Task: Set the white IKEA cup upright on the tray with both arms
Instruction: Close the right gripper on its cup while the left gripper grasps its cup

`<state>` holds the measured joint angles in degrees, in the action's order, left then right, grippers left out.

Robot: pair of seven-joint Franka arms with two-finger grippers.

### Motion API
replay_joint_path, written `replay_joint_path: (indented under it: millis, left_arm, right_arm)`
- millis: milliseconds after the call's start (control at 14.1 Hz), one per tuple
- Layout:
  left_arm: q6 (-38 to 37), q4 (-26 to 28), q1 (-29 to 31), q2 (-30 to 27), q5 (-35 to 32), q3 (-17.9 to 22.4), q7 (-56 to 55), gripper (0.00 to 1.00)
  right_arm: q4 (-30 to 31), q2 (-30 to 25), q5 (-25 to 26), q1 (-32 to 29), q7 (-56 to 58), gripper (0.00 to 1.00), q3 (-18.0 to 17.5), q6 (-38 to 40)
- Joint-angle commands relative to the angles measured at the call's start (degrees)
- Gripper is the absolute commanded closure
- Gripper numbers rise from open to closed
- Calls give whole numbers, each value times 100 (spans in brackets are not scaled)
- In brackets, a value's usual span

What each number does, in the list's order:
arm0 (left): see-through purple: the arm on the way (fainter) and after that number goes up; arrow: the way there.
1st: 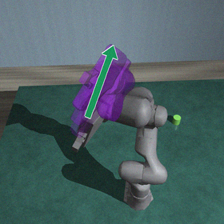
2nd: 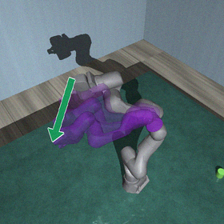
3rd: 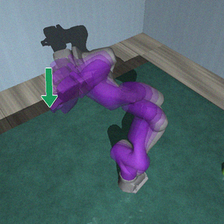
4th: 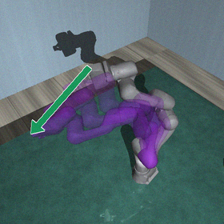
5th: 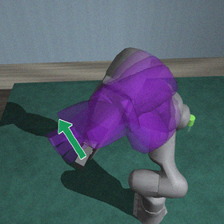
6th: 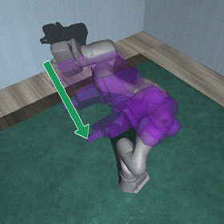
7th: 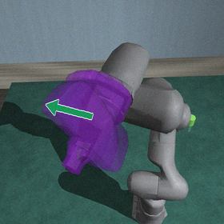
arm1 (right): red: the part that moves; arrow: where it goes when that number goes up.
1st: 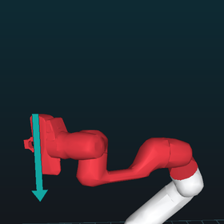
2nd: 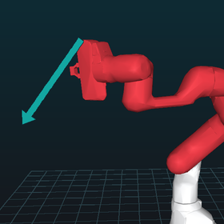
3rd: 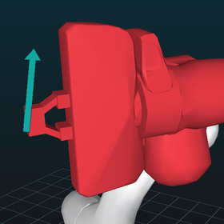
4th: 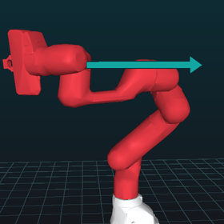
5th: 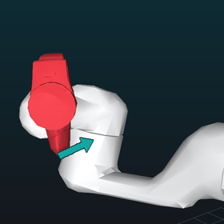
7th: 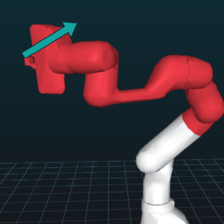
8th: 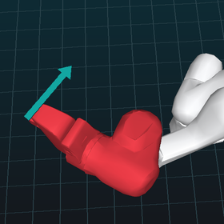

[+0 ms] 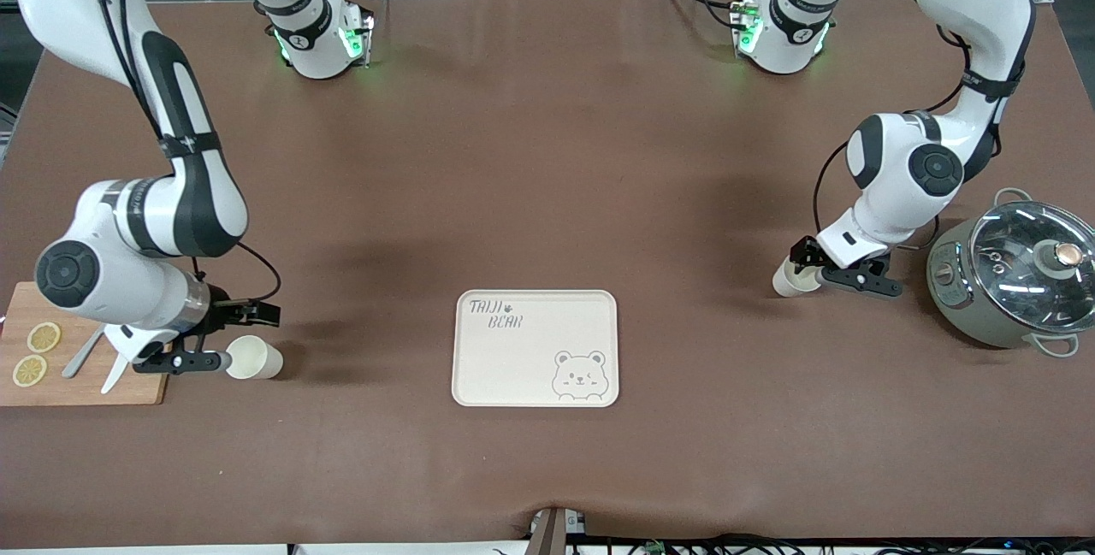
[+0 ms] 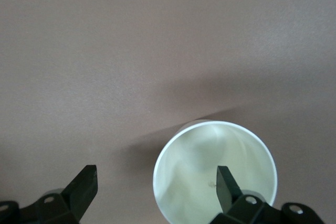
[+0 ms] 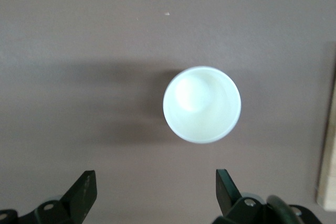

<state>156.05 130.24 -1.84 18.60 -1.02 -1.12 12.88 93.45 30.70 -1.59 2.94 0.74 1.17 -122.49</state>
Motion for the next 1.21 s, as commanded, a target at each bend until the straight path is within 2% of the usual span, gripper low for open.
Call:
replay_joint_path:
  millis: [0, 71, 142, 638, 709, 922, 1063, 1134]
  left_arm:
    - [154, 27, 52, 3, 66, -28, 241, 0]
    - [180, 45, 61, -14, 75, -28, 232, 8]
    - [172, 80, 165, -41, 66, -28, 250, 99]
    - [189, 80, 245, -15, 58, -55, 303, 100]
    - [181, 72, 237, -23, 58, -55, 294, 100]
    - [172, 19, 228, -50, 66, -142, 180, 100]
    - [163, -77, 210, -50, 58, -230, -170, 100]
    - [137, -156, 210, -50, 66, -387, -355, 100]
  right_arm:
    - [-108, 321, -87, 74, -21, 0, -11, -501]
    - [-108, 444, -87, 101, -22, 0, -11, -686]
    - [-117, 550, -78, 118, -13, 0, -11, -853]
    - [-126, 867, -8, 92, 14, 0, -2, -1224]
    - [-126, 867, -8, 92, 75, 14, -2, -1207]
    - [-143, 876, 1, 84, 216, 69, -2, -1180]
    - [-161, 867, 10, 83, 224, 93, -2, -1180]
    - [-170, 867, 18, 83, 225, 98, -2, -1180]
